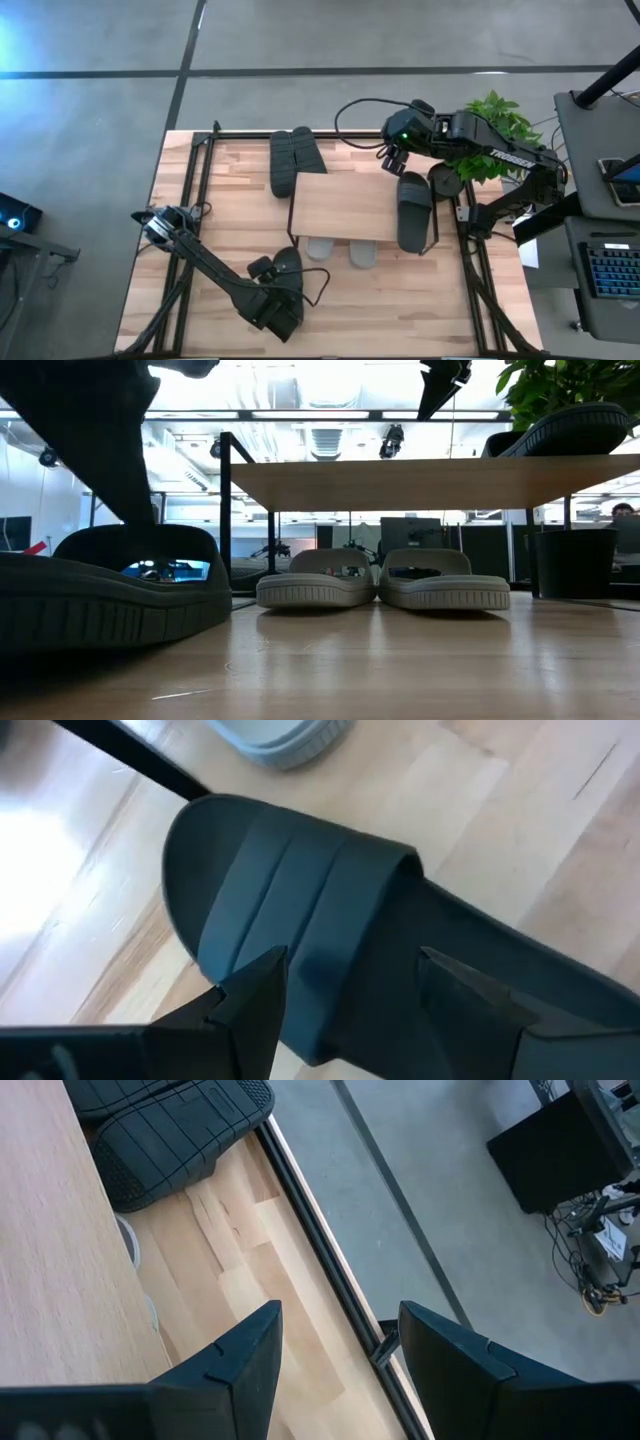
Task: Pick and place slides into the shelf
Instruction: Put the black slipper on the shelf
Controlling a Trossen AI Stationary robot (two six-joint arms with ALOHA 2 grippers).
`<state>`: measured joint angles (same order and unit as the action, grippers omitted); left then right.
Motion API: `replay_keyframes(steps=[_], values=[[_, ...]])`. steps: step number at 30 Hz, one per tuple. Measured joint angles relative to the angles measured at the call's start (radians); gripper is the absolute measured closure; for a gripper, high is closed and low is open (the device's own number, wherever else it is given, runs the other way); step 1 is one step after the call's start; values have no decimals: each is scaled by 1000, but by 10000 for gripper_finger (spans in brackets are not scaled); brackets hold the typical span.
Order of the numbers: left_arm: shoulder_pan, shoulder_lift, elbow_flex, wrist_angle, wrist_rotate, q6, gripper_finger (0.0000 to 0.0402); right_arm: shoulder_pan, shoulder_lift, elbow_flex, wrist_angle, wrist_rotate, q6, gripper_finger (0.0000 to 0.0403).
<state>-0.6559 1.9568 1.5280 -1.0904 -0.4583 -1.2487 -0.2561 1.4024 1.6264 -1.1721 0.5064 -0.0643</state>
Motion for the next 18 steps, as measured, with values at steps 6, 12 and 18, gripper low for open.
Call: replay_keyframes(steps=[6,12,18], values=[[2,2,-16,8,-19,0,197,0,0,0,0,0,0,209],[2,2,-62,10,-23,0,197,0,0,0,0,-1,0,209],[9,2,-83,9,-26,0,197,0,0,0,0,-1,3,209]])
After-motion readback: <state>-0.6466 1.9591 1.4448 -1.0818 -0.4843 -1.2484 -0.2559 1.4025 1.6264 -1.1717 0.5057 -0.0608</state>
